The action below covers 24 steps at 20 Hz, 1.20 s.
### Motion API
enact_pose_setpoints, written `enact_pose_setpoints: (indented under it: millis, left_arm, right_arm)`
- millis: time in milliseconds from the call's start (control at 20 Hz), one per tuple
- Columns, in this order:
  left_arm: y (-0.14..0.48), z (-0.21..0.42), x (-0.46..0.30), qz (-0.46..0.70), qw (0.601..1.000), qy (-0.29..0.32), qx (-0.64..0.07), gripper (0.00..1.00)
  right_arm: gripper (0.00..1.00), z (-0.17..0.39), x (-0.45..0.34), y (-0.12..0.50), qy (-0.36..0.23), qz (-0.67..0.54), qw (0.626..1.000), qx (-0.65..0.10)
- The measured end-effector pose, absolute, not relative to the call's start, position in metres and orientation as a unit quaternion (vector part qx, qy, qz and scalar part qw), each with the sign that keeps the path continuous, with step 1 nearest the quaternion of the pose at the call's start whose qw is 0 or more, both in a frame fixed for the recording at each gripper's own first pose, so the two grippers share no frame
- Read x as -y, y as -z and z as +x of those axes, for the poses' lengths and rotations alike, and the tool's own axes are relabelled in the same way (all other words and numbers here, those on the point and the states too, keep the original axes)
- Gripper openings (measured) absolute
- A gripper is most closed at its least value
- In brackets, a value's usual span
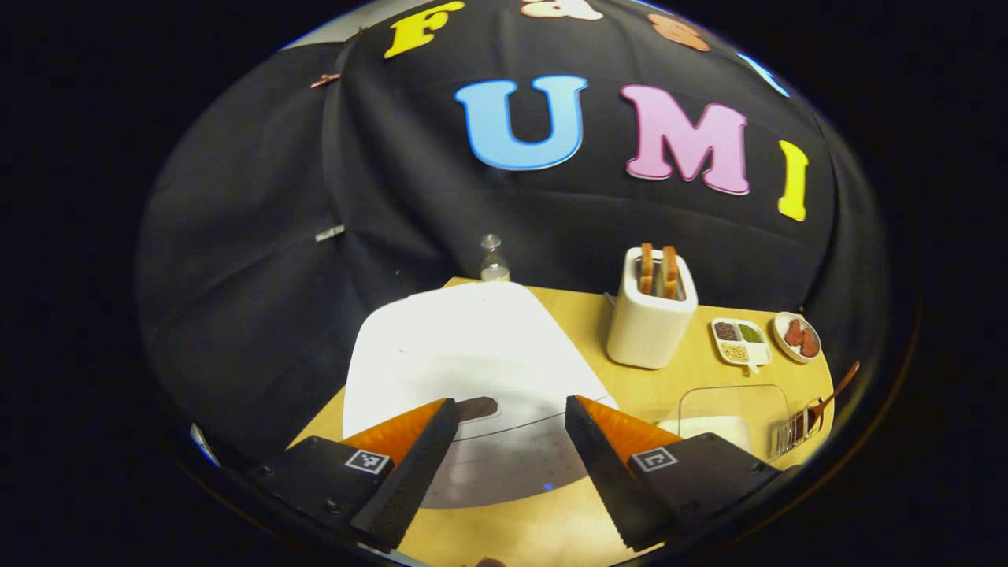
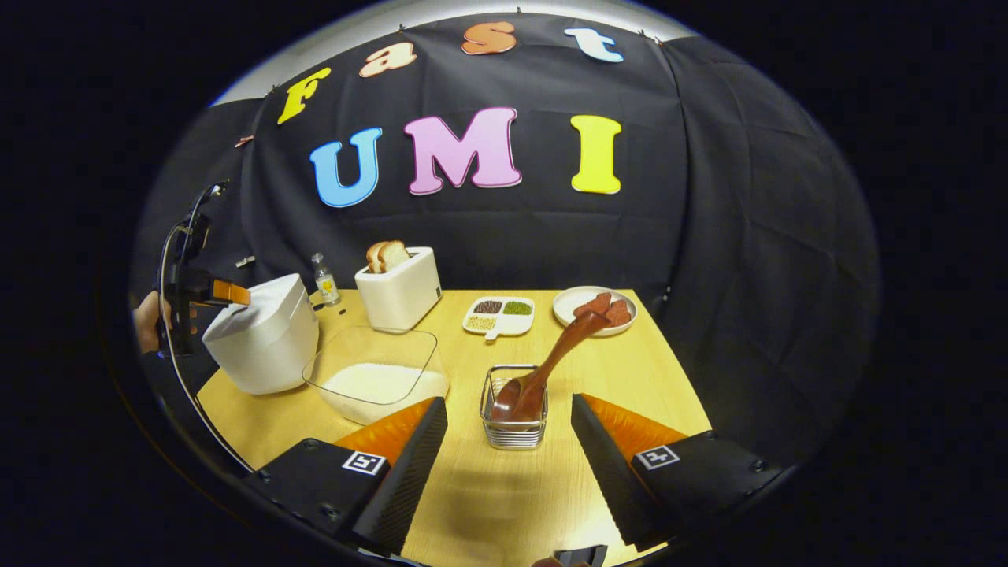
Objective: Close the left gripper, press the button to open the rice cooker; take a wooden spoon from the chopstick holder with the right hand, scoop a spoonful of rice and pour it into the rice cooker, then put the wooden spoon back into the chopstick holder.
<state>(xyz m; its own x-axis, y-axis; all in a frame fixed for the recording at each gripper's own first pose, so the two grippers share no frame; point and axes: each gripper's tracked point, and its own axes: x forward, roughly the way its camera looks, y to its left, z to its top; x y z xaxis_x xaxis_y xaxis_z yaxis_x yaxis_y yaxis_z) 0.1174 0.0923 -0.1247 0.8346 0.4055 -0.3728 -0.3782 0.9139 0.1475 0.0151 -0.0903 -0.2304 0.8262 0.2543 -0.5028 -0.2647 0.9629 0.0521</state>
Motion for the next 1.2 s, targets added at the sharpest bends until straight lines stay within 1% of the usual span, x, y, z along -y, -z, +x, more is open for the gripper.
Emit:
enact_pose_setpoints:
  millis: [50,300,400,500,650,800,950,1100,1200]
  left_arm:
    - [0.111,0.110,-0.082,0.038,0.964,-0.188,-0.184,0.97]
    - [0.048,0.045,-0.036,0.023,0.986,-0.134,-0.095,0.97]
    - [0.035,0.016,-0.017,0.014,0.991,-0.114,-0.068,0.97]
    - [0.023,-0.014,-0.010,0.029,0.993,-0.108,-0.047,0.97]
    - [0.016,-0.056,0.001,0.036,0.993,-0.105,-0.030,0.97]
    - [0.019,-0.083,0.005,0.009,0.995,-0.093,-0.031,0.97]
    - [0.012,-0.092,-0.005,-0.008,0.995,-0.095,-0.021,0.97]
    - [0.008,-0.093,-0.012,-0.016,0.995,-0.098,-0.017,0.95]
    - [0.006,-0.092,-0.016,-0.009,0.995,-0.101,-0.016,0.95]
  right_arm:
    - [0.98,0.014,0.087,0.218,-0.134,-0.011,0.958,-0.252]
    - [0.99,0.005,0.075,0.145,-0.113,-0.028,0.977,-0.177]
    - [0.99,-0.003,0.075,0.118,-0.099,-0.028,0.984,-0.148]
    - [1.00,-0.016,0.078,0.096,-0.085,-0.032,0.988,-0.127]
    - [0.99,-0.047,0.083,0.071,-0.068,-0.041,0.991,-0.106]
    - [0.99,-0.073,0.078,0.061,-0.061,-0.016,0.992,-0.110]
    - [0.99,-0.072,0.075,0.042,-0.061,-0.009,0.994,-0.093]
    - [1.00,-0.068,0.060,0.034,-0.075,0.000,0.994,-0.084]
    - [0.99,-0.067,0.051,0.034,-0.086,0.000,0.993,-0.085]
